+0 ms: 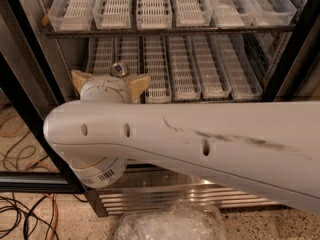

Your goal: Pick redbull can from middle shelf of fridge

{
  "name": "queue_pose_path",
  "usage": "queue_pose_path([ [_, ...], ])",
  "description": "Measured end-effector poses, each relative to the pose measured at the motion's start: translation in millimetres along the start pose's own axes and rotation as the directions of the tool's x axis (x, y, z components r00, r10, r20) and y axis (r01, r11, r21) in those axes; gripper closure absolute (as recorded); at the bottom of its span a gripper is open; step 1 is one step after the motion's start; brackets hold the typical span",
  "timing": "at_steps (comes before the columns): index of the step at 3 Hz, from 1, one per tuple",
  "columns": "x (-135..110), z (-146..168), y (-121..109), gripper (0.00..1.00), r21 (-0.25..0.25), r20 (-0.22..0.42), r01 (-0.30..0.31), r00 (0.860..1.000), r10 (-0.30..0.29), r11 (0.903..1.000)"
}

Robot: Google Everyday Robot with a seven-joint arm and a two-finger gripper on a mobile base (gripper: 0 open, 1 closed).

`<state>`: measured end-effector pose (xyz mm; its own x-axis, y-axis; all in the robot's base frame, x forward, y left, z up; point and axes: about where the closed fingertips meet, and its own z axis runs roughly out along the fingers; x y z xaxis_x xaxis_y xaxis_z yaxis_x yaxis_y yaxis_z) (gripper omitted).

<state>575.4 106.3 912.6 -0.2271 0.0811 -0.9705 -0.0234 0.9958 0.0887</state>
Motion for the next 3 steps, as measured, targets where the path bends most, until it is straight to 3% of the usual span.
queue_pose_path([
  [2, 26.6, 4.6, 16.2, 0.00, 0.003, 0.030, -0.046, 0.998, 0.046, 0.9989],
  [3, 44.3, 10.0, 23.9, 0.00, 0.034, 0.079, -0.033, 0.996, 0.030, 0.9989],
])
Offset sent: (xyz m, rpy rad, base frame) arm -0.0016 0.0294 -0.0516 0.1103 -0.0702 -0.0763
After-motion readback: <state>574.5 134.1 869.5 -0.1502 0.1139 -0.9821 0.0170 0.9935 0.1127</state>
